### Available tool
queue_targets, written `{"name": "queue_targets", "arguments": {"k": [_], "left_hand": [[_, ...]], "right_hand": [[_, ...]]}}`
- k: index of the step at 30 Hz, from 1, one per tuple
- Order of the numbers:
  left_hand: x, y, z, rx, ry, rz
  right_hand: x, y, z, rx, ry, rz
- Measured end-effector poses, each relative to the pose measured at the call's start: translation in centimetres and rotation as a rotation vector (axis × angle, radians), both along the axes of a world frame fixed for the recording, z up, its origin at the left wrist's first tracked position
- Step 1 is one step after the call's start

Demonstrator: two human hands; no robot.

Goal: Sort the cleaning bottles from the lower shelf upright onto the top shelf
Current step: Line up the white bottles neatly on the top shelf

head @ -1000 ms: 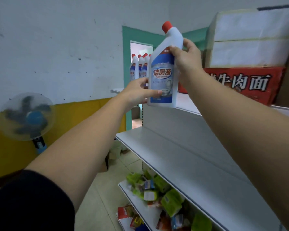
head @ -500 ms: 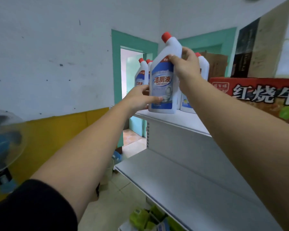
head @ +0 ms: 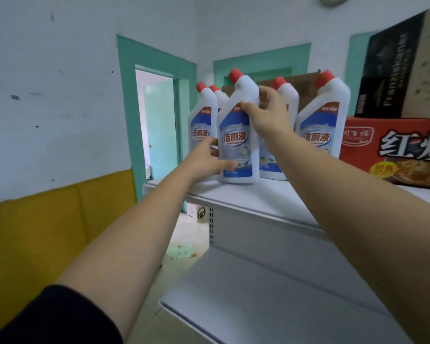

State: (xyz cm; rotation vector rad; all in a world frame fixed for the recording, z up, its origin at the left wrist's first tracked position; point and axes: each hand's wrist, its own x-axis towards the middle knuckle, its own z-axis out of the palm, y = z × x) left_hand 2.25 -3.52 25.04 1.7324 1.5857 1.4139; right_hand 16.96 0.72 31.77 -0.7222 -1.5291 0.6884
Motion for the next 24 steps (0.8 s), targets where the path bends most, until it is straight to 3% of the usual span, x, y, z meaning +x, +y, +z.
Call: {"name": "queue_targets", "arguments": {"k": [5, 12, 24], "left_hand": [[-1.2, 1.6, -0.9, 0.063, 0.064, -0.078], [-2.4, 3.0, -1.4, 0.143, 0.156, -0.032], [-3.6, 4.6, -1.1, 0.167, 0.240, 0.038]], "right_hand": [[-0.3, 0.3, -1.8, 0.034, -0.031, -0.138], [-0.3, -1.1, -3.9, -0.063, -0.375, -0.267], [-3.3, -0.3, -5.0, -0.107, -0.341, -0.451]]}}
